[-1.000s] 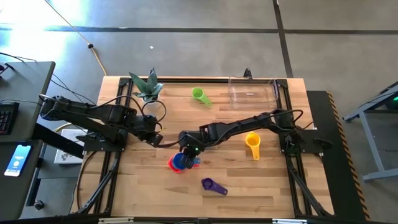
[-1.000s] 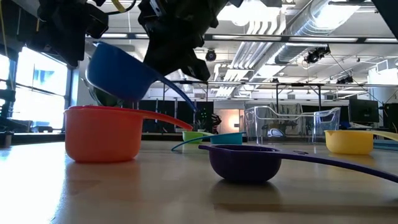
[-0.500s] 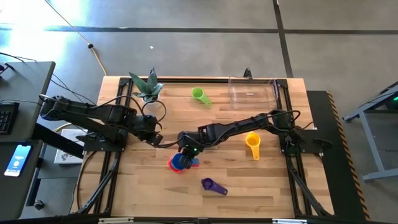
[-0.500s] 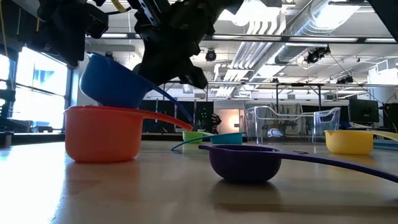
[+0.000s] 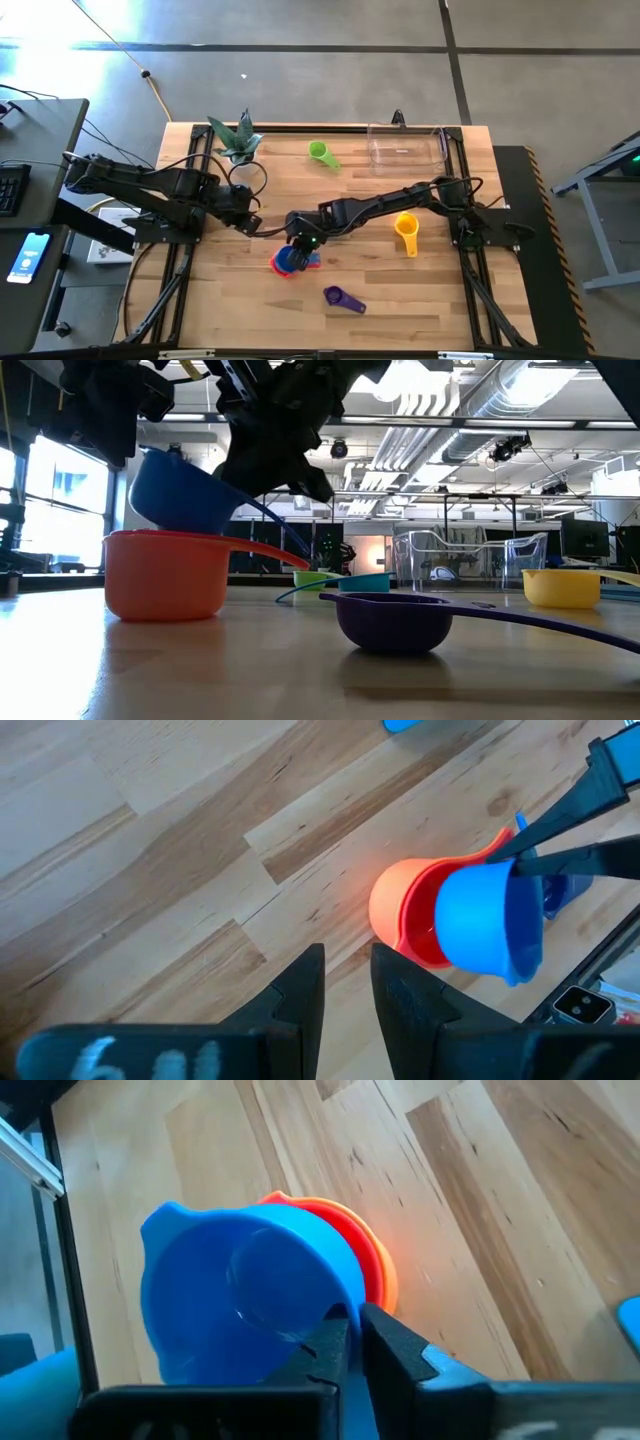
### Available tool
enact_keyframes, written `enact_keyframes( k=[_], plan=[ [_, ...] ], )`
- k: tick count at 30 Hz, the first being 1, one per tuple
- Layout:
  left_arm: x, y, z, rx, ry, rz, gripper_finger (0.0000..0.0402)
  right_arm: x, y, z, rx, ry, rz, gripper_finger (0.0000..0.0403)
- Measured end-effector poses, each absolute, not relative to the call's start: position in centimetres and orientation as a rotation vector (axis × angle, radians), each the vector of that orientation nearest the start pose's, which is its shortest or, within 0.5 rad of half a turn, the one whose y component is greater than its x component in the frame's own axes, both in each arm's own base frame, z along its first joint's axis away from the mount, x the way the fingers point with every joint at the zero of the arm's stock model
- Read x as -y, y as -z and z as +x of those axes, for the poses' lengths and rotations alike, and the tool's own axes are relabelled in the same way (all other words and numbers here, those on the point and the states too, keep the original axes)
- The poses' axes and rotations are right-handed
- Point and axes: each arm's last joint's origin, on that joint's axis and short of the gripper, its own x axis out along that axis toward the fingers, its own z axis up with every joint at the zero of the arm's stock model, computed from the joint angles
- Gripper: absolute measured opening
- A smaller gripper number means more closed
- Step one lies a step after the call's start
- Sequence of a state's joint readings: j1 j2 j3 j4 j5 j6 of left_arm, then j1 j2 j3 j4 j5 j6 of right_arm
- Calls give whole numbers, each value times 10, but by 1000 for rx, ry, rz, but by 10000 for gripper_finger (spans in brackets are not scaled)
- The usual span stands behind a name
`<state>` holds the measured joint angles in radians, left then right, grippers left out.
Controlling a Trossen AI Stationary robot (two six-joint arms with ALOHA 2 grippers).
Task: Nest measuring cups in basket
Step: Stack the blue measuring cup into the red measuring cup
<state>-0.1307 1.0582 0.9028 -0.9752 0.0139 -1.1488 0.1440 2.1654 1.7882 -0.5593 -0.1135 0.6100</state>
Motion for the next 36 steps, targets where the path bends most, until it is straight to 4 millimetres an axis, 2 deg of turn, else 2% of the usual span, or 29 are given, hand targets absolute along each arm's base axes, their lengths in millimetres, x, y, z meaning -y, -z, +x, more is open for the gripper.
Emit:
enact_keyframes(
  k=[8, 25, 31, 36],
  plan=[
    [24, -267, 181, -1064, -528, -952, 76, -72, -210, 470, -973, 55, 537, 51],
    [24, -267, 181, -1065, -528, -951, 76, -72, -211, 471, -975, 4, 554, 53],
    [24, -267, 181, -1077, -487, -890, 76, -77, -209, 467, -1016, 0, 564, 53],
    [24, -267, 181, -1087, -448, -831, 76, -82, -208, 465, -1048, 68, 679, 53]
  ],
)
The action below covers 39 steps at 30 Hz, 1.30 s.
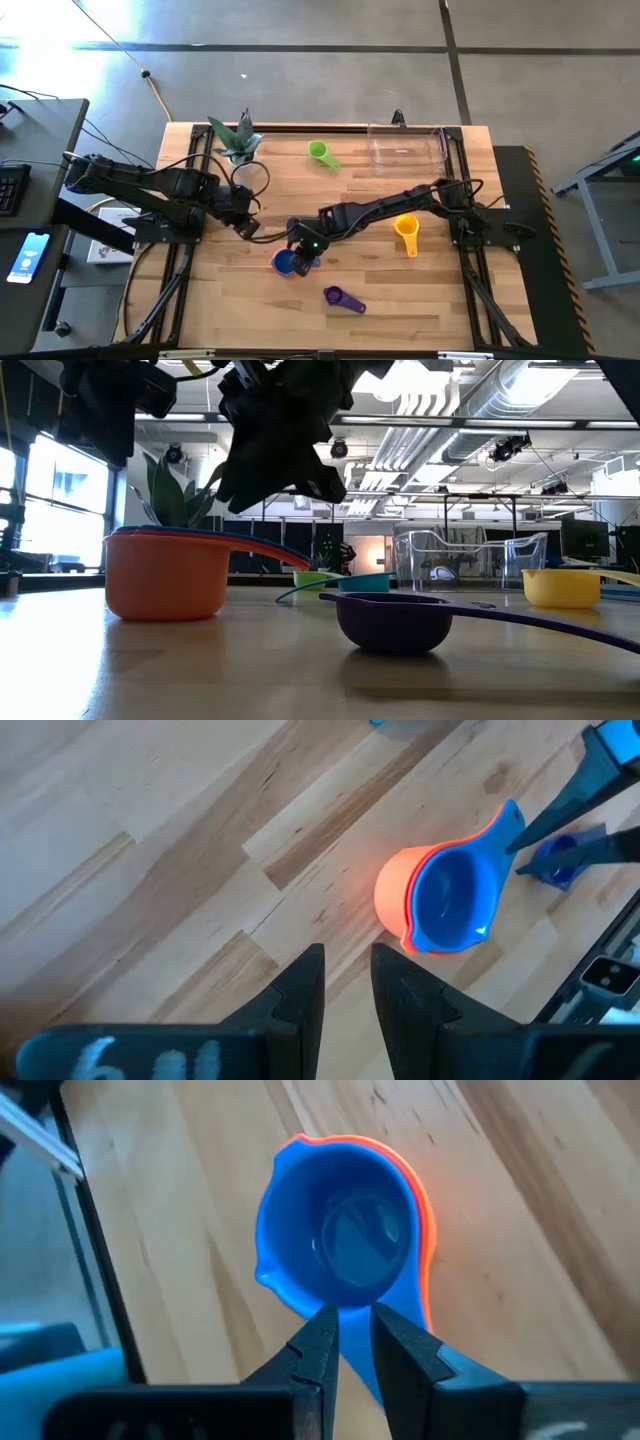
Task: Nest measuring cups in basket
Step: Stack the blue measuring cup into the red measuring cup, then stack the yellow measuring cup into the blue measuring cup
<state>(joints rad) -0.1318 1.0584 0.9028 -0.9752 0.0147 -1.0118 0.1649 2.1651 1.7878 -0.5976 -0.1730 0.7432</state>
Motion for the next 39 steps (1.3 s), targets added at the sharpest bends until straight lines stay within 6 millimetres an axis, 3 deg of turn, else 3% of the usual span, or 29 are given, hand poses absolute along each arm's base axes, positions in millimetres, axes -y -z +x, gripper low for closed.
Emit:
enact_keyframes(
  k=[9, 15, 26, 39],
  plan=[
    [25, -267, 181, -1102, -389, -743, 76, -87, -211, 462, -1045, 169, 810, 53],
    [25, -268, 181, -1113, -335, -672, 76, -86, -231, 447, -1027, 299, 801, 53],
    [25, -267, 181, -1122, -290, -602, 76, -91, -283, 398, -994, 551, 750, 53],
    [27, -267, 180, -1133, -279, -594, 76, -90, -326, 323, -1130, 816, 666, 53]
  ],
)
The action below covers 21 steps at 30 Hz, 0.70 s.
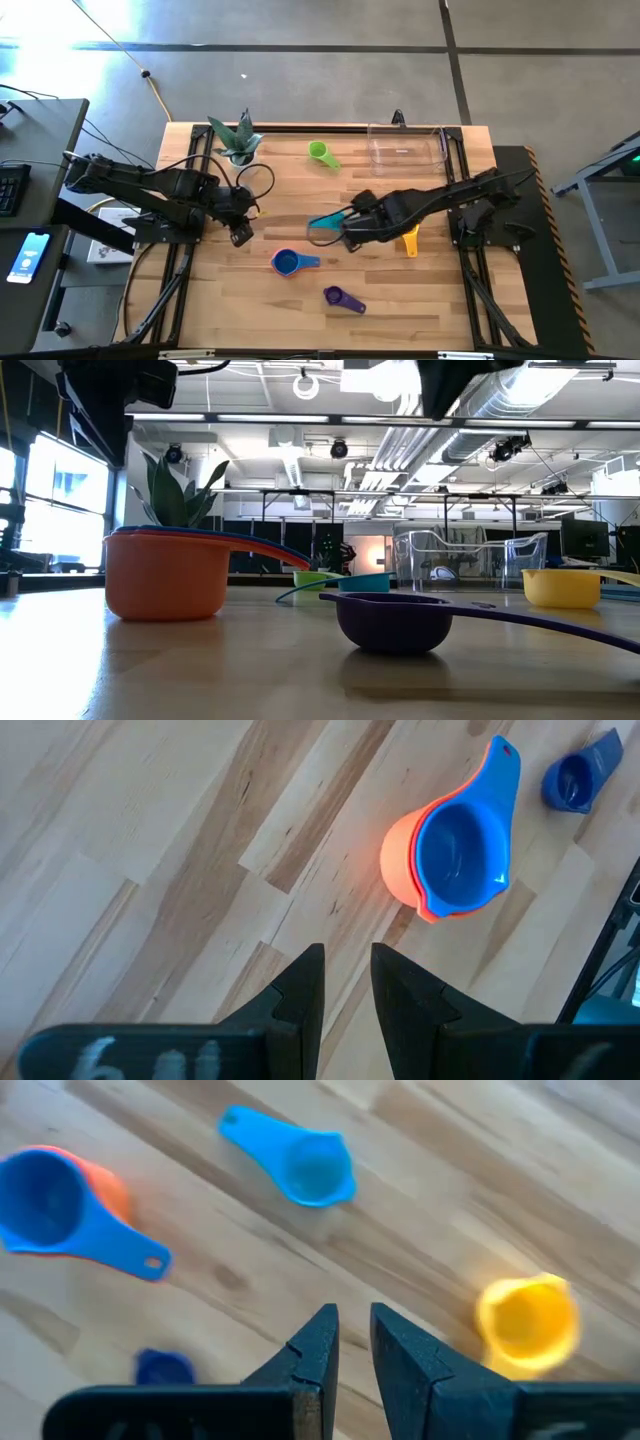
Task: Nest measuring cups in basket
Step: Stack the yellow measuring cup into the blue measuring cup
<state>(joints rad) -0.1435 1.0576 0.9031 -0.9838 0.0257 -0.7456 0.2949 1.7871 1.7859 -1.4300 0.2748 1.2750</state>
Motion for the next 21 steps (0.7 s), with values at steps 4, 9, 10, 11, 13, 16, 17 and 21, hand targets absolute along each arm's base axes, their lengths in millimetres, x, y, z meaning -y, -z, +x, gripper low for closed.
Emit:
enact_keyframes(
  k=[4, 9, 10, 11, 13, 16, 17, 21],
  plan=[
    [29, -267, 180, -1136, -268, -587, 76, -89, -336, 303, -1168, 883, 635, 53],
    [33, -267, 179, -1141, -252, -576, 76, -87, -346, 293, -1140, 884, 634, 53],
    [33, -267, 179, -1142, -250, -574, 76, -86, -348, 291, -1131, 885, 634, 53],
    [33, -267, 179, -1141, -248, -573, 76, -86, -349, 290, -1126, 884, 631, 53],
    [33, -267, 179, -1141, -249, -573, 76, -83, -351, 289, -1122, 873, 617, 53],
    [33, -267, 179, -1141, -249, -573, 76, -77, -356, 286, -1115, 860, 605, 53],
    [33, -267, 179, -1141, -249, -573, 76, -75, -358, 286, -1112, 854, 594, 53],
    [33, -267, 179, -1140, -254, -580, 76, -64, -364, 283, -1095, 846, 558, 53]
  ],
)
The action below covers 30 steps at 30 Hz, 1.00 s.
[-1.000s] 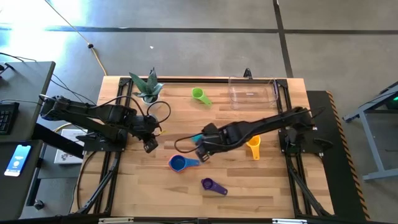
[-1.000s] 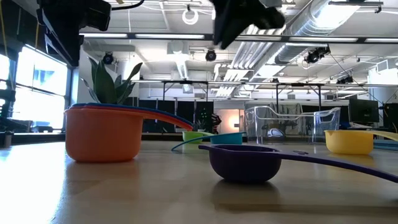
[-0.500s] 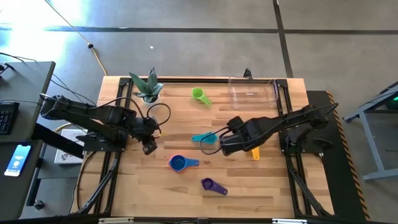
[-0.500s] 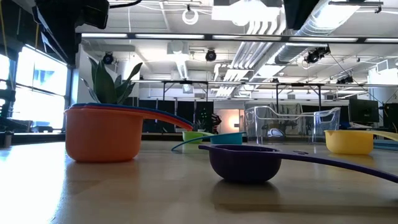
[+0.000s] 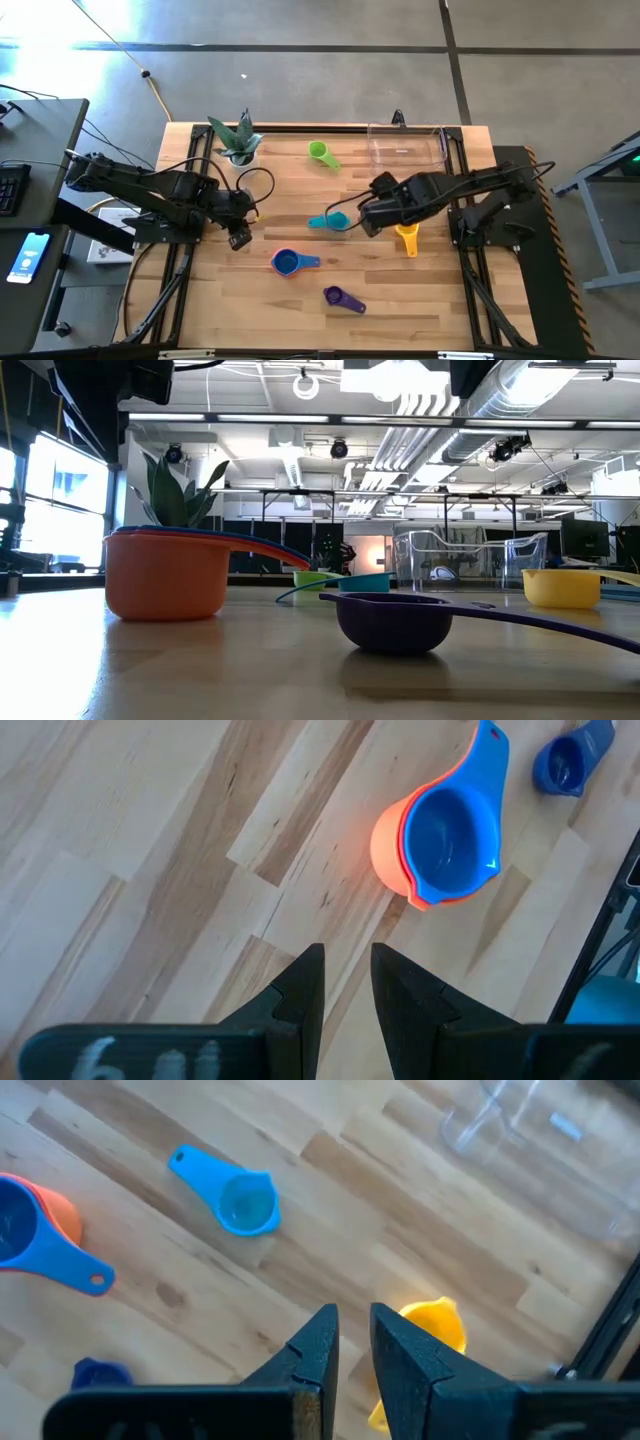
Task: Nest measuring cups in basket
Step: Stack the yellow measuring cup into the blue measuring cup
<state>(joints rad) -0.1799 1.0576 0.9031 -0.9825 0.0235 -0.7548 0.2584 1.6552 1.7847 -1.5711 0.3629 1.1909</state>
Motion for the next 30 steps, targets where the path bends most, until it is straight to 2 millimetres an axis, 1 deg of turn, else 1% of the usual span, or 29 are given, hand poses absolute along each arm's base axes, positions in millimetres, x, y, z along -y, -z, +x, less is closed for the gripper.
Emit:
enact_keyframes(
  k=[7, 9, 12, 15, 21, 26, 30],
  plan=[
    [33, -267, 179, -1139, -257, -581, 76, -40, -375, 277, -1070, 834, 449, 52],
    [33, -267, 179, -1139, -258, -581, 76, -32, -374, 271, -1075, 838, 421, 52],
    [33, -267, 179, -1139, -258, -581, 76, -20, -360, 253, -1118, 895, 432, 52],
    [33, -267, 179, -1138, -265, -591, 76, -15, -345, 232, -1125, 947, 474, 52],
    [33, -267, 179, -1134, -295, -635, 76, -13, -327, 204, -1064, 895, 560, 52],
    [32, -267, 180, -1128, -321, -669, 76, -13, -316, 189, -1051, 897, 613, 52],
    [32, -267, 180, -1117, -358, -708, 76, -13, -310, 187, -1098, 863, 582, 55]
  ],
)
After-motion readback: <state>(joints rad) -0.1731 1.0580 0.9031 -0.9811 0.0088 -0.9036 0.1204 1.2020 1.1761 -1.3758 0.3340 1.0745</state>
